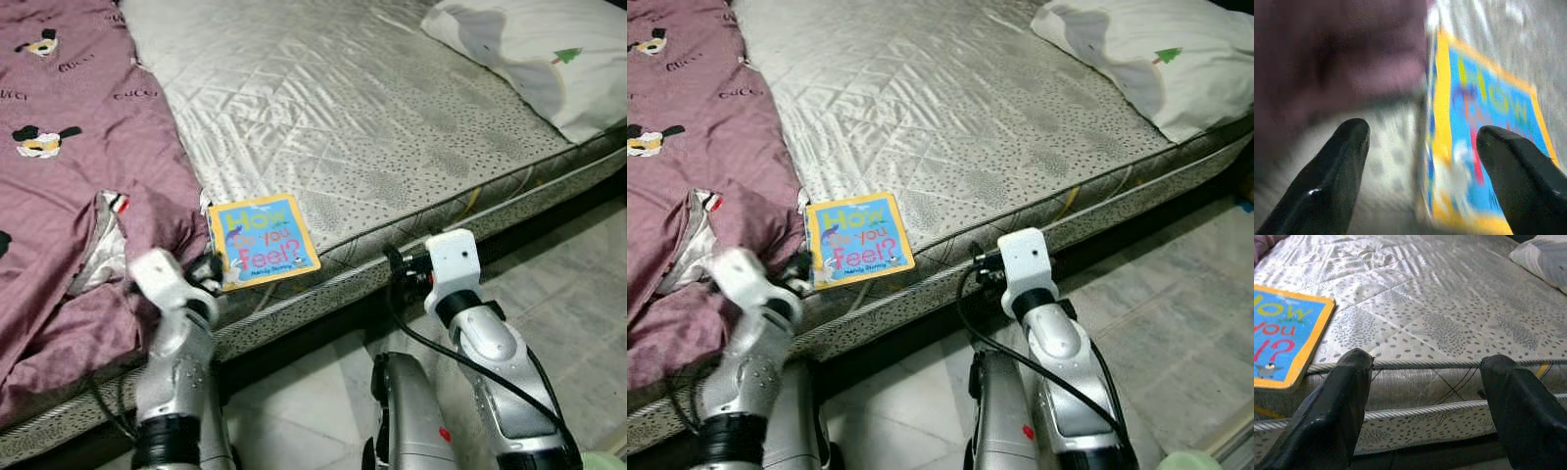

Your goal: Clean up the room

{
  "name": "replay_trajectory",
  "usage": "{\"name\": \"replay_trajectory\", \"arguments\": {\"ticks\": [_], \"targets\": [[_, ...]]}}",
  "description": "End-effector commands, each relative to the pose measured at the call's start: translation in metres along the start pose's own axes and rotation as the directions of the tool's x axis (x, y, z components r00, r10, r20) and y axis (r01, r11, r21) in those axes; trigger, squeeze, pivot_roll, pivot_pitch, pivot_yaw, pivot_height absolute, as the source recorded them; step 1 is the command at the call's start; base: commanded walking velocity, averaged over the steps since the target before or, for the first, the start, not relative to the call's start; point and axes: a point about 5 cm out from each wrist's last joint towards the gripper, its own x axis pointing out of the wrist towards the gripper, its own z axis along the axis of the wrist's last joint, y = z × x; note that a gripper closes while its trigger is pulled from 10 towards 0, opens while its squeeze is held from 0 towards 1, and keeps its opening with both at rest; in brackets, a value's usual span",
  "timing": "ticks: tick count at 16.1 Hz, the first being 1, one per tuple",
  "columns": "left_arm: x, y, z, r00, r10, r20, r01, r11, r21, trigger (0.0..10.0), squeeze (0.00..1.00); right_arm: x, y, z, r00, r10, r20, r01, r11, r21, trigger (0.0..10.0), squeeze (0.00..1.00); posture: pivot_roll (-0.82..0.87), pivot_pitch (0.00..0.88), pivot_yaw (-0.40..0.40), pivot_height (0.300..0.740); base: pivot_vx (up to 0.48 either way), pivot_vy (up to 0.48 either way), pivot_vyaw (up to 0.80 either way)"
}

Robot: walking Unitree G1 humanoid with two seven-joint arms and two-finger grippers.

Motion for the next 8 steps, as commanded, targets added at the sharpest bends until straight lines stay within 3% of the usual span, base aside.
{"name": "replay_trajectory", "arguments": {"ticks": [1, 4, 5, 6, 8], "targets": [[-0.003, -0.001, -0.007, 0.998, -0.025, -0.066, 0.025, 1.0, -0.01, 10.0, 1.0, 0.0, 0.002, -0.003, 1.0, 0.006, -0.007, -0.006, 1.0, 0.009, 10.0, 0.0, -0.08, 0.098, 0.033, 0.51, 0.0, 0.0, 0.0], [-0.007, -0.001, -0.017, 0.989, -0.03, -0.142, 0.026, 0.999, -0.031, 10.0, 1.0, -0.001, -0.001, -0.005, 1.0, -0.006, -0.009, 0.006, 1.0, 0.008, 10.0, 0.0, -0.08, 0.099, 0.037, 0.51, 0.0, 0.0, 0.0], [-0.006, 0.0, -0.017, 0.989, -0.036, -0.146, 0.033, 0.999, -0.02, 10.0, 0.12, -0.001, -0.001, -0.005, 1.0, -0.01, -0.009, 0.01, 1.0, 0.008, 10.0, 0.0, -0.09, 0.101, 0.04, 0.51, 0.0, 0.0, 0.0], [-0.005, 0.001, -0.017, 0.988, -0.033, -0.151, 0.03, 0.999, -0.025, 10.0, 0.0, -0.001, -0.001, -0.005, 1.0, -0.011, -0.009, 0.011, 1.0, 0.008, 10.0, 0.0, -0.09, 0.101, 0.04, 0.51, 0.0, 0.0, 0.0], [0.001, -0.001, -0.015, 0.985, -0.045, -0.167, 0.039, 0.998, -0.042, 10.0, 0.0, -0.001, 0.0, -0.005, 1.0, -0.012, -0.008, 0.012, 1.0, 0.007, 10.0, 0.0, -0.09, 0.103, 0.037, 0.51, 0.0, 0.0, 0.0]]}}
